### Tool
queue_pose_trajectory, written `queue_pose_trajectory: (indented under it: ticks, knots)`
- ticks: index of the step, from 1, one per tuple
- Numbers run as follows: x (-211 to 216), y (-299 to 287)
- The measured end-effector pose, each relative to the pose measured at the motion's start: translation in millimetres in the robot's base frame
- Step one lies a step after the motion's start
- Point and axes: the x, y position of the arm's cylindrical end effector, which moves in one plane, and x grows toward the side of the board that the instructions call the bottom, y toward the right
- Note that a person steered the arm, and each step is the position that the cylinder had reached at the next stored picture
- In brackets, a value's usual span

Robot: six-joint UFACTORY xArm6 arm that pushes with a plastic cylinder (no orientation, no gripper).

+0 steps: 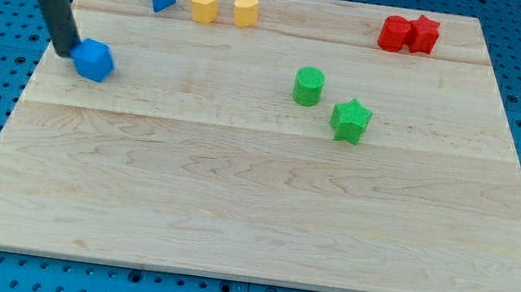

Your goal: Move the blue cube diagonally to the green star

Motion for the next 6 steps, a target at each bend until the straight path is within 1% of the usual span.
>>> queue_pose_trajectory:
  ticks: [1, 2, 3, 4, 5, 6]
  knots:
    - [25.9, 75.3]
    - [21.2, 36.8]
    - [17.1, 65.6]
    - [13.2, 110.0]
    - [51.3, 192.4]
    - [95.1, 225.1]
